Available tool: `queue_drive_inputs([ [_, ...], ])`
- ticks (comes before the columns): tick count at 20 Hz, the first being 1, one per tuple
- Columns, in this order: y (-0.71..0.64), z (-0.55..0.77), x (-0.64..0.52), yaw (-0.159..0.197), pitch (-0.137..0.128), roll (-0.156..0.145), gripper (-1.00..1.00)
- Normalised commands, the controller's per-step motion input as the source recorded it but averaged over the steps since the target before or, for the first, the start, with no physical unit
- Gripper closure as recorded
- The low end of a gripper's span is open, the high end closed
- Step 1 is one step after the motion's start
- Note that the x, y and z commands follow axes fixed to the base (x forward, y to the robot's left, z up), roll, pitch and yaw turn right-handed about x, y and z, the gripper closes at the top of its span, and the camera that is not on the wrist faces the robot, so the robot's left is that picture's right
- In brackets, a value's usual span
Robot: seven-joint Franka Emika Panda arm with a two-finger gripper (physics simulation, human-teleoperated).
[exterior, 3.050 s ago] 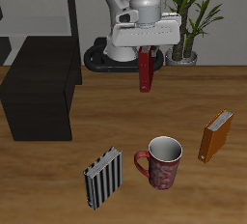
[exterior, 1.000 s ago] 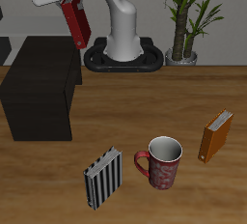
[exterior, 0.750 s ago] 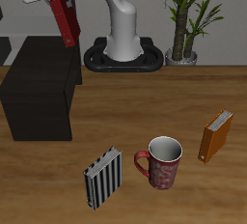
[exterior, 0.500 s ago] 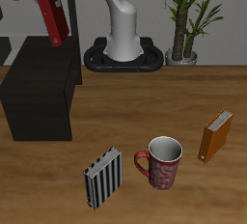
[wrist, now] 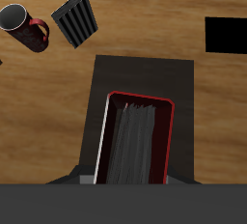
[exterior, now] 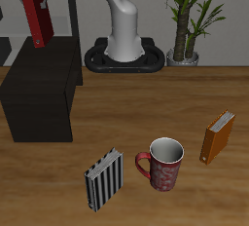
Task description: Place the red book upright on top of the shelf
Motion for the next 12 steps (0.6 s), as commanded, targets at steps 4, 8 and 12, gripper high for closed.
queue_drive_inputs([
  [4,-0.33,-0.04,-0.01,-0.043,-0.008,-0.052,1.0],
  [8,-0.39,-0.04,0.02,-0.056,-0.018,-0.002,1.0],
  [12,-0.07,-0.14,0.05,-0.051,-0.022,0.064,1.0],
])
